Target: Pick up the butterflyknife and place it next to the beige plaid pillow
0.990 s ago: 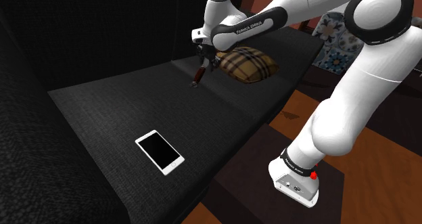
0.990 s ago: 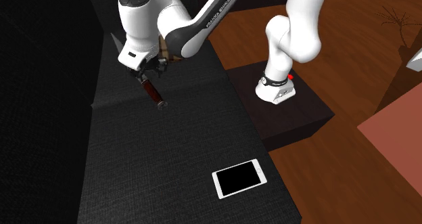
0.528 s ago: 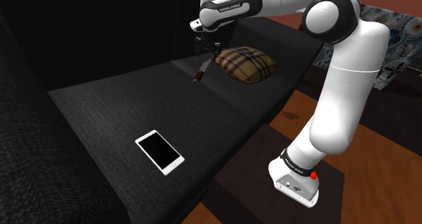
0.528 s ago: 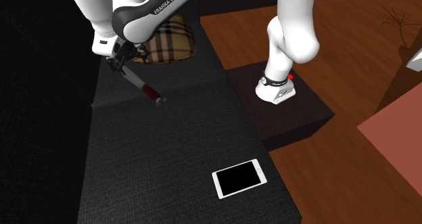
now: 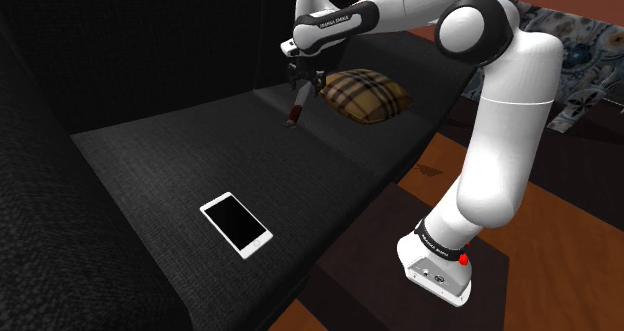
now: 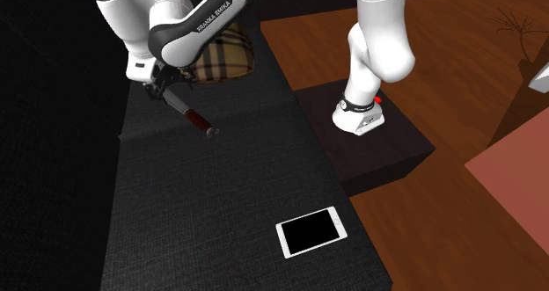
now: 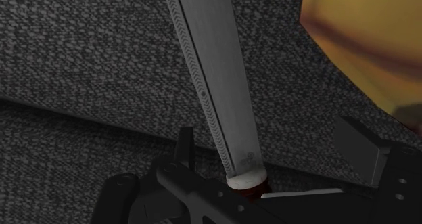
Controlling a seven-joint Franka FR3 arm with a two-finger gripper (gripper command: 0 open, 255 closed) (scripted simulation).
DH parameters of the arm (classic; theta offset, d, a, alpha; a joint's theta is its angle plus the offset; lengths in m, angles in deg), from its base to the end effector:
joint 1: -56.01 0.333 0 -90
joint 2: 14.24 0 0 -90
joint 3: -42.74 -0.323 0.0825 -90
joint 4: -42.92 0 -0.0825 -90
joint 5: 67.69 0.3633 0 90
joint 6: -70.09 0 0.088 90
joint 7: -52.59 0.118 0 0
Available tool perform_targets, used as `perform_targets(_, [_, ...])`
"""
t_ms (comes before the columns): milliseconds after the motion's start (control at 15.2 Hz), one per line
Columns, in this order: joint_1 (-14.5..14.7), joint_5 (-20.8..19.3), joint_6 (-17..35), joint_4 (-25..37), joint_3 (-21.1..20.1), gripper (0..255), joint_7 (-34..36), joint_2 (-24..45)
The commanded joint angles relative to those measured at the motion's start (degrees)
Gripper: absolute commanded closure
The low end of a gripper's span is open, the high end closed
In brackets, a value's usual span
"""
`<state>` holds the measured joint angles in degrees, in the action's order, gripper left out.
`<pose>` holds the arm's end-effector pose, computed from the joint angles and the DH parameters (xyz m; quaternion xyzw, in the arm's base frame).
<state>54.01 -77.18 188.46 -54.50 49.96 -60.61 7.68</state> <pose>0.6319 -0.1049 0.3792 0.5776 0.8107 -0.0877 0.0396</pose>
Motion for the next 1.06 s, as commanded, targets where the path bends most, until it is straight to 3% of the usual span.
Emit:
perform_targets(0, [-0.10,0.01,0.39,-0.11,0.03,0,-0.07,0.23])
perform_targets(396, [-0.10,0.01,0.37,-0.10,0.03,0,-0.07,0.23])
perform_targets(462, [-0.10,0.01,0.37,-0.10,0.03,255,-0.07,0.23])
perform_targets(990, [-0.10,0.01,0.37,-0.10,0.03,255,-0.07,0.23])
